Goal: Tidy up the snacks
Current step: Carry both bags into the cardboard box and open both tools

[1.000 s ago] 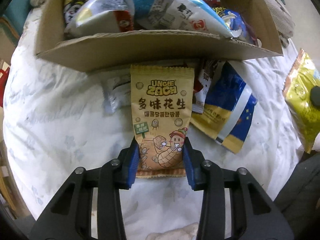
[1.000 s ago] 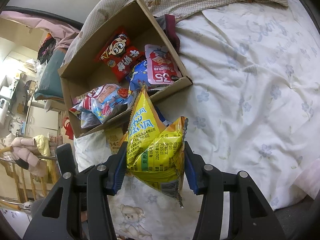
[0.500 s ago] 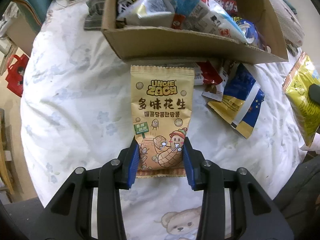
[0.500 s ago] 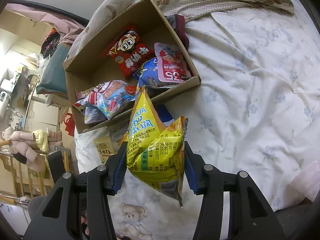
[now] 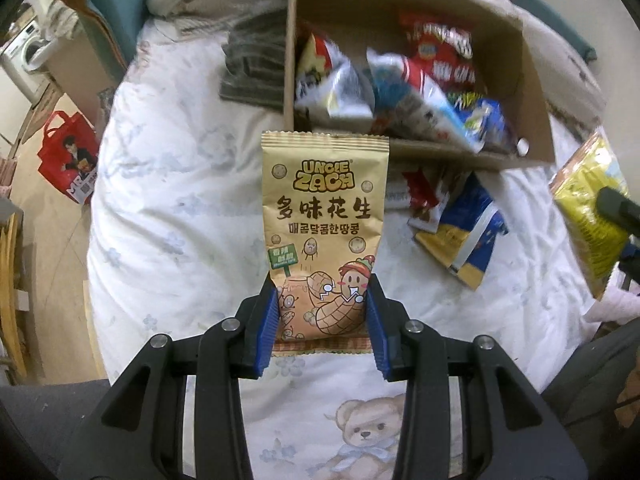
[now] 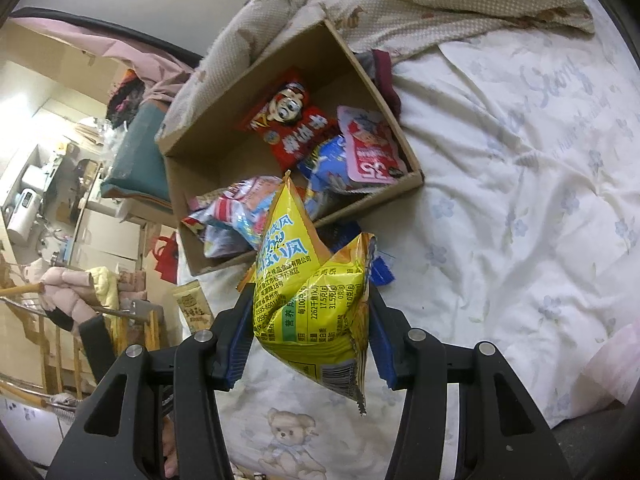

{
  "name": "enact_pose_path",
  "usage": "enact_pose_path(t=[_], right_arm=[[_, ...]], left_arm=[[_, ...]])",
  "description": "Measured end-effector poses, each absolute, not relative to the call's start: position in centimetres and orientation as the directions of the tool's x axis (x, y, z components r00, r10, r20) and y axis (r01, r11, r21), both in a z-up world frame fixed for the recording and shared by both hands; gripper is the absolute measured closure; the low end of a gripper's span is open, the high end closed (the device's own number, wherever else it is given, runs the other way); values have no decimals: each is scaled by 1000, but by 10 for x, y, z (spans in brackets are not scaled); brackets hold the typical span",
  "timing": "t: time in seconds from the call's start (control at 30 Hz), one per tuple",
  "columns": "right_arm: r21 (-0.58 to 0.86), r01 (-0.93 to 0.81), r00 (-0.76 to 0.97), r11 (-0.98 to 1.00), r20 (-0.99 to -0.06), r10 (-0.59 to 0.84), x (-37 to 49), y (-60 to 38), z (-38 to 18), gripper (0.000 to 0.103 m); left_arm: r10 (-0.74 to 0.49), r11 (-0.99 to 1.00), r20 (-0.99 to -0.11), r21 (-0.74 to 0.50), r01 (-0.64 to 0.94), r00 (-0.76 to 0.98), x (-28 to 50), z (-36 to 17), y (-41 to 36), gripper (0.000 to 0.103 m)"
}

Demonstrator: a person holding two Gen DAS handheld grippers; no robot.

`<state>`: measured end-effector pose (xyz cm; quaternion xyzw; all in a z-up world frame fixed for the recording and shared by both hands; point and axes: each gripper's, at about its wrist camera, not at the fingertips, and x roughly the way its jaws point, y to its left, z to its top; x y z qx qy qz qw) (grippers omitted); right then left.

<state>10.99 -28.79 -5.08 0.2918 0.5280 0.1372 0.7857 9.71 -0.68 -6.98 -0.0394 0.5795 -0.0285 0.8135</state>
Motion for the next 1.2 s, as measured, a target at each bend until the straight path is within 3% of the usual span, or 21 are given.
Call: enact_pose_path(t=[0.6, 1.2], right_arm=[[620, -14, 533, 785, -659, 530, 112, -288, -10, 50], [587, -2, 514, 810, -694, 504, 172, -279, -18, 50]], left_arm=[[-61, 997, -848, -77, -9, 526, 146, 18, 2, 68], [-111, 993, -861, -80, 83, 496, 212, 4, -43, 67]])
